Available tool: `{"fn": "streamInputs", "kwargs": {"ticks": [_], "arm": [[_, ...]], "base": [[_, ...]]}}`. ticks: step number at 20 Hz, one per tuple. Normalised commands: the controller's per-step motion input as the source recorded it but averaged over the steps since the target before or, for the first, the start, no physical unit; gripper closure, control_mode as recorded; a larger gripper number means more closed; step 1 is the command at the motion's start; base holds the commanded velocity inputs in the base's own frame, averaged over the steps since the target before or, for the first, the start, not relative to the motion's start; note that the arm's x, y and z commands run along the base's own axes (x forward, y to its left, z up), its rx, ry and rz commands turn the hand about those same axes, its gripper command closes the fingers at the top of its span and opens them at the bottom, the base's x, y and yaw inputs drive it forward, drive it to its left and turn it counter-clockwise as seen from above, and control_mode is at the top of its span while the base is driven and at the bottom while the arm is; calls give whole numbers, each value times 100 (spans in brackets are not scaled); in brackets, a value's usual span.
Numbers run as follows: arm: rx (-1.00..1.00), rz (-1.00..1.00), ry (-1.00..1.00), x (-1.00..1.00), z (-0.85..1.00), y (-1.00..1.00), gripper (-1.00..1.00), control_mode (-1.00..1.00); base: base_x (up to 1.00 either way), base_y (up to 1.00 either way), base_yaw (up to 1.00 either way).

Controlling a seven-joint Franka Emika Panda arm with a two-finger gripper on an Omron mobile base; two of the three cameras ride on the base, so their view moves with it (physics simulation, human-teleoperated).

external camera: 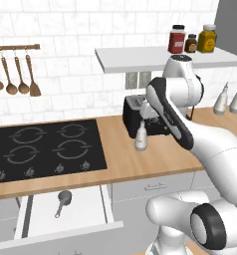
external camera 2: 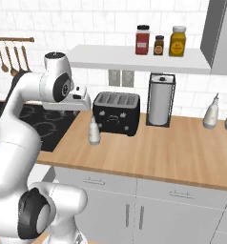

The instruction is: Pick the measuring cup from the drawer and place it on the counter.

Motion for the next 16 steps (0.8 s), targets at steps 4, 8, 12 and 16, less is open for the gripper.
{"fn": "streamInputs", "kwargs": {"ticks": [4,8,12,16], "arm": [[0,0,0,-6,-8,11,-100,-100],[-6,1,0,-43,-36,59,-100,-100],[-3,2,0,-55,-33,68,-100,-100],[0,0,0,-42,-32,77,-100,-100]], "base": [[0,0,0],[0,0,0],[0,0,0],[0,0,0]]}}
